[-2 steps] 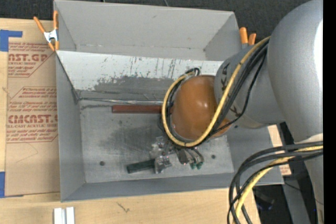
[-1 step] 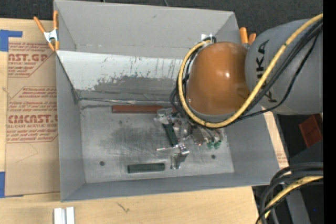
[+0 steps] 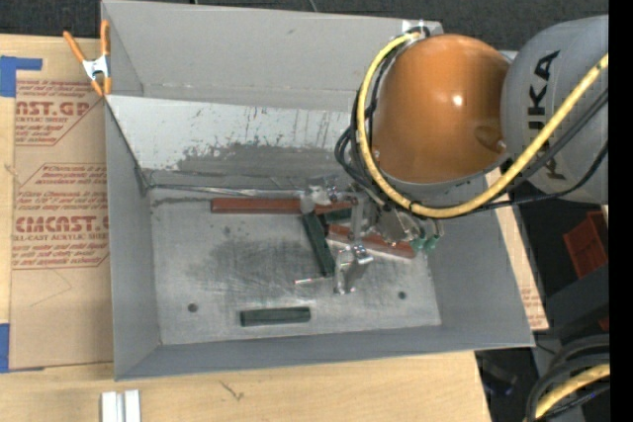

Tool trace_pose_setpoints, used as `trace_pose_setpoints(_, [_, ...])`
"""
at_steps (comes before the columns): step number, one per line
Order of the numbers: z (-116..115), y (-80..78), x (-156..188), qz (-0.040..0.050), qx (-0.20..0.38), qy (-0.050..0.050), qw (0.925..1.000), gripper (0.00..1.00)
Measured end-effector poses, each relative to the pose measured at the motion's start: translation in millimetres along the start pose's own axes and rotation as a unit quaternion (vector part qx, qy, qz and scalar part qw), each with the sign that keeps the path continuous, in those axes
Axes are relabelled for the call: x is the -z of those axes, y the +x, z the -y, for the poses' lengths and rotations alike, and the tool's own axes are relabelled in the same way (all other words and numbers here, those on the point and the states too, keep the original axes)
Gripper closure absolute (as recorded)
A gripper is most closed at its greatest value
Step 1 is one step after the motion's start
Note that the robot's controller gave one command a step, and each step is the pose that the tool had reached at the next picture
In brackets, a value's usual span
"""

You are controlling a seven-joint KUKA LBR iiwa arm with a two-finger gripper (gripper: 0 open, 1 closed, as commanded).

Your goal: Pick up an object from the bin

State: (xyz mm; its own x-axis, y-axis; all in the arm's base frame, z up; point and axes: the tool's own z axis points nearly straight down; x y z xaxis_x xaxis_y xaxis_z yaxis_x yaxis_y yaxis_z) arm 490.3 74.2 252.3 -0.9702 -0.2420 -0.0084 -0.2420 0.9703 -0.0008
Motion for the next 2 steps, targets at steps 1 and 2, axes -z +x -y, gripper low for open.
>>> trace_pose_setpoints(1, [13.4, 3.4, -77.6, -0.0010, 0.022, -0.001, 0.9997, 0.00])
trace_pose_setpoints(2, [30.7, 12.8, -152.4, -0.0042, 0.098, -0.002, 0.9952, 1.00])
